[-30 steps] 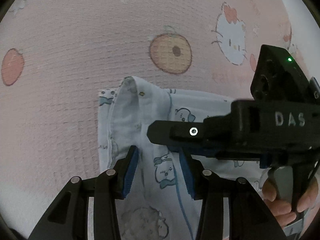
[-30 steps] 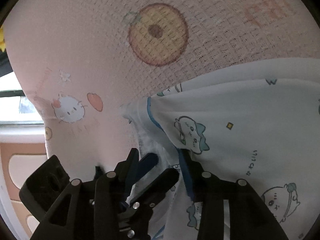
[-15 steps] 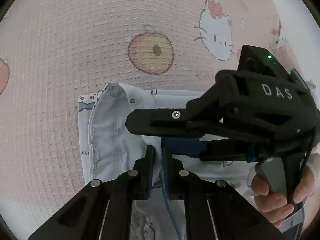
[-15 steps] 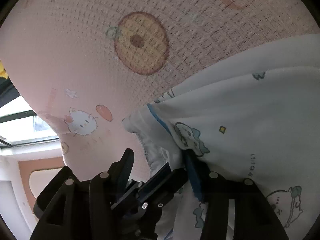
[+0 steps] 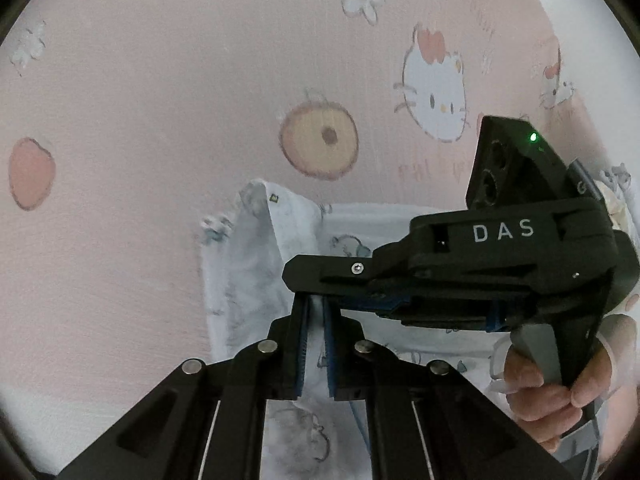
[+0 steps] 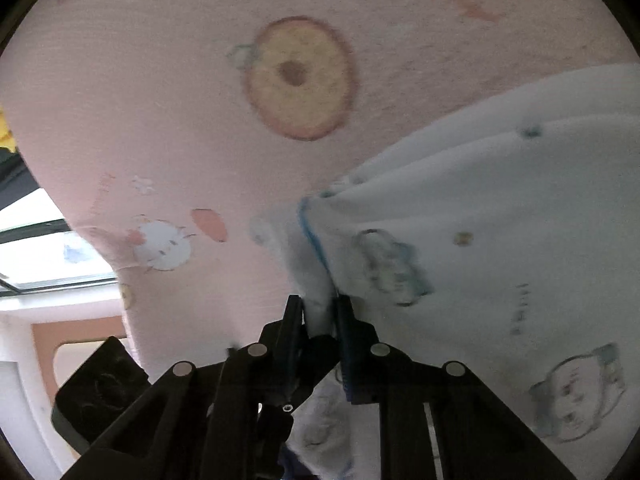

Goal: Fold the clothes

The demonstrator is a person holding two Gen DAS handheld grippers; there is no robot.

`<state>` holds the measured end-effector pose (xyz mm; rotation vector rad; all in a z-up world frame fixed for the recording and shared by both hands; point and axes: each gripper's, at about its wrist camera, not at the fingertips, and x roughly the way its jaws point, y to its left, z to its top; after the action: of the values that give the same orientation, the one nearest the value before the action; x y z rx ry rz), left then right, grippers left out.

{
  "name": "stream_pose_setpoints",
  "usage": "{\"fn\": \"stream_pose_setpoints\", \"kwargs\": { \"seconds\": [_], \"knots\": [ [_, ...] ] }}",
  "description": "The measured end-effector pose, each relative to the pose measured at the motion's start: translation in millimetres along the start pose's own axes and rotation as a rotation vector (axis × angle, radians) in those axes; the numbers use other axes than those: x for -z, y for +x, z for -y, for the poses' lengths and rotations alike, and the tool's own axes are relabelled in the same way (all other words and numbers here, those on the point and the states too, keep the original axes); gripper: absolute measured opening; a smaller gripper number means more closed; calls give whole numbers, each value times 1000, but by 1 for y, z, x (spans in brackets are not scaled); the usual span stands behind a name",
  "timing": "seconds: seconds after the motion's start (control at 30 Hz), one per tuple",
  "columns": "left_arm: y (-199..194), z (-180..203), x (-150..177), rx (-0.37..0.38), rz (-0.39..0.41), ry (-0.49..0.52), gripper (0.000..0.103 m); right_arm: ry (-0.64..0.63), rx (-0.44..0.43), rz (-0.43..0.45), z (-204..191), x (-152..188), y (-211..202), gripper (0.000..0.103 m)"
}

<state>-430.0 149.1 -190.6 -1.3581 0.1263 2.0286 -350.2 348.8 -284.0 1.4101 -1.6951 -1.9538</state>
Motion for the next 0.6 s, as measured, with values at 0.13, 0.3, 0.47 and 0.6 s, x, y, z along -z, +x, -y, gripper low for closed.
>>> {"fn": "stream_pose_setpoints", "kwargs": {
  "seconds": [0.13,0.3,0.47,0.6],
  "knots": [
    [-17,-18,-4,-7,28,-33,4,-2,-78,3,-14,0,5,16],
    [-3,-15,-5,-66,-2,-38,5,-14,-53,0,-18,3,21,18],
    [23,-4,-13,-180,-85,-80,8,5,-21,3,-13,4,33,23],
    [19,-17,-8,-114,-106,-248,9,-35,55,51,-19,4,16,66]
  ]
}}
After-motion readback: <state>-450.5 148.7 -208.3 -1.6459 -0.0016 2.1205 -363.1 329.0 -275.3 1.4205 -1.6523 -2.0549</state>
